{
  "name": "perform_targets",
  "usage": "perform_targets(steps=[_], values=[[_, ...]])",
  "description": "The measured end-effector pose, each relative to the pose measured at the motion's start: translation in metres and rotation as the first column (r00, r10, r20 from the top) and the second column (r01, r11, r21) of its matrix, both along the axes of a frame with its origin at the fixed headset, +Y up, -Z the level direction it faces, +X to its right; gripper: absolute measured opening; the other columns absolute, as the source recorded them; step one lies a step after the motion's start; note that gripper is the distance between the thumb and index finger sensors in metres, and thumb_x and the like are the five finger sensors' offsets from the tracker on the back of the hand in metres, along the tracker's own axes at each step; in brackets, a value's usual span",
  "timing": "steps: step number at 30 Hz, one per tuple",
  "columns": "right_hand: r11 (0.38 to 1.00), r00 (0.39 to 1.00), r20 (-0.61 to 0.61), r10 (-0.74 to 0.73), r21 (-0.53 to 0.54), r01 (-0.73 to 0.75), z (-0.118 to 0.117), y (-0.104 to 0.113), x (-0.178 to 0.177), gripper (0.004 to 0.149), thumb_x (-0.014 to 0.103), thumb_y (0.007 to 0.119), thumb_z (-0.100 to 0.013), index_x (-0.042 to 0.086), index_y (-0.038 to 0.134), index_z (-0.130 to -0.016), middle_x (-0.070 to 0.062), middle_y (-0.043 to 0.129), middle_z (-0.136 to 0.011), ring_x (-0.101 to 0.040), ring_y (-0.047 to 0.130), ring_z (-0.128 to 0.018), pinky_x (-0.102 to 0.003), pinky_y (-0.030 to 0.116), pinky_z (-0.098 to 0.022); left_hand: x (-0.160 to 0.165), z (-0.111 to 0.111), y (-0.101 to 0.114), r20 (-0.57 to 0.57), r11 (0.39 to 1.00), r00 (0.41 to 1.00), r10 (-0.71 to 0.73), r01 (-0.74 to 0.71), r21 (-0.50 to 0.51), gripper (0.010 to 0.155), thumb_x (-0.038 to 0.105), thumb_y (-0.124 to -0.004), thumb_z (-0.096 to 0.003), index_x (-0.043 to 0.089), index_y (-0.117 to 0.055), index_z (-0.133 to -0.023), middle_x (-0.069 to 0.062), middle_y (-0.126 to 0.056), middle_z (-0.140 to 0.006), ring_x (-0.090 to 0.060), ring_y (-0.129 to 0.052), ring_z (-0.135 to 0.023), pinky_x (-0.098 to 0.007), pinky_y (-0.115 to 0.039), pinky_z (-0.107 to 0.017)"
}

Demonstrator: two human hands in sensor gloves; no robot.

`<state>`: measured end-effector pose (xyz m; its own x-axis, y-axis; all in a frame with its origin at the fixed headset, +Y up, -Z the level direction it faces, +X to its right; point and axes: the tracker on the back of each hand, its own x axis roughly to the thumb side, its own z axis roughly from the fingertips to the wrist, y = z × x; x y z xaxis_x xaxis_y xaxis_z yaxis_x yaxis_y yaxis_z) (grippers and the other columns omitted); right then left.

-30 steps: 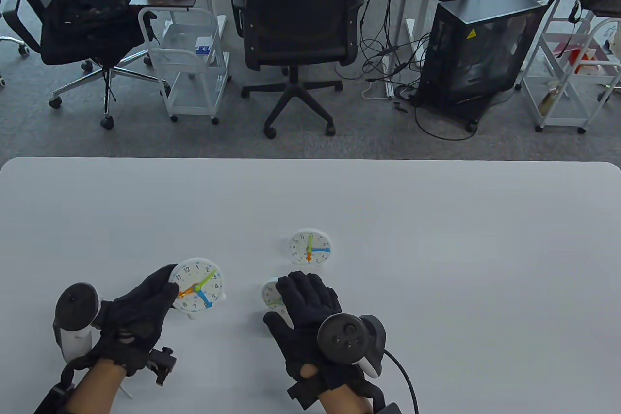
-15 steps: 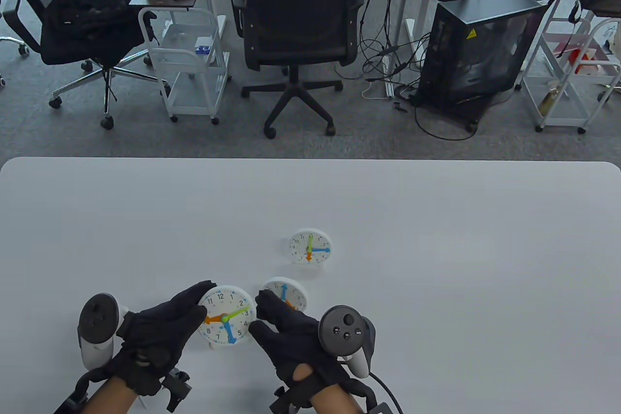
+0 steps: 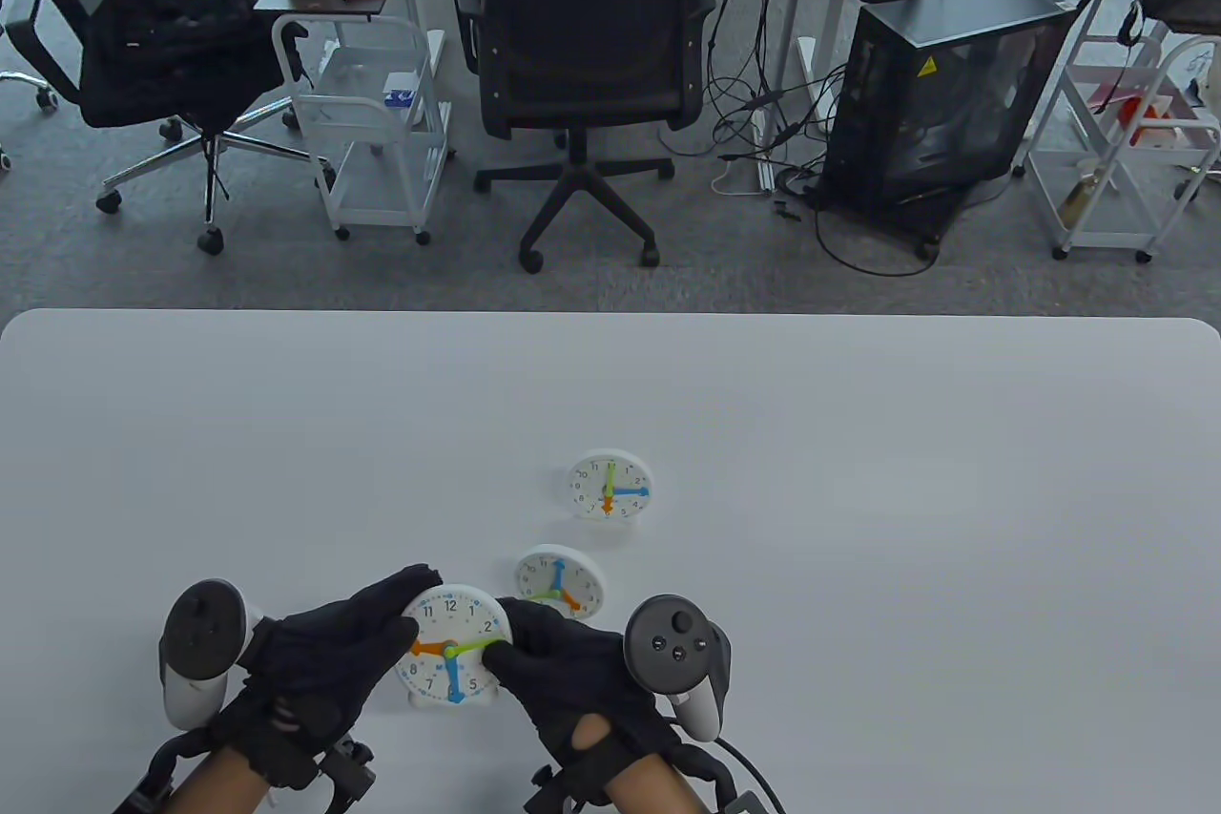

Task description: Turn clock hands to synchronize teaching clocks

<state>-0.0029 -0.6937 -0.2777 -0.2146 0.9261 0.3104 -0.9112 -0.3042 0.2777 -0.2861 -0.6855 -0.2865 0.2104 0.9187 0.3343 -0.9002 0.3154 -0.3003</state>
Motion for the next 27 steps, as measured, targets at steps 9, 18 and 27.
perform_targets(steps=[9, 18, 27], values=[[0.997, 0.997, 0.074, -0.016, 0.075, 0.011, 0.002, 0.004, 0.004, 0.057, 0.033, 0.084, -0.047, -0.009, 0.080, -0.084, -0.015, 0.098, -0.064, -0.036, 0.102, -0.051, -0.065, 0.073, -0.047, -0.004, 0.003, -0.008, -0.104, 0.998, 0.994, 0.015, -0.020, -0.056, 0.067, 0.057, -0.078, -0.0519, 0.010, -0.075, -0.099, -0.013, -0.105, -0.076, -0.046, -0.099, -0.069, -0.071, -0.061, -0.059], [0.996, 0.993, 0.115, 0.006, 0.087, -0.016, 0.003, 0.004, 0.004, 0.057, 0.033, 0.085, -0.046, -0.010, 0.081, -0.082, -0.014, 0.100, -0.062, -0.035, 0.105, -0.050, -0.064, 0.075, -0.046, 0.000, 0.007, -0.010, -0.152, 0.997, 0.988, -0.017, 0.006, -0.077, 0.062, 0.060, -0.079, -0.0507, 0.012, -0.088, -0.088, -0.009, -0.110, -0.061, -0.042, -0.105, -0.056, -0.068, -0.067, -0.056], [0.992, 0.988, 0.136, 0.071, 0.090, -0.084, 0.004, 0.003, 0.000, 0.057, 0.034, 0.085, -0.046, -0.011, 0.083, -0.081, -0.013, 0.102, -0.060, -0.034, 0.107, -0.048, -0.062, 0.076, -0.045, 0.001, 0.007, -0.011, -0.182, 0.997, 0.983, -0.038, 0.025, -0.072, 0.052, 0.057, -0.084, -0.0497, 0.016, -0.093, -0.081, -0.007, -0.110, -0.057, -0.041, -0.105, -0.054, -0.068, -0.067, -0.056]])
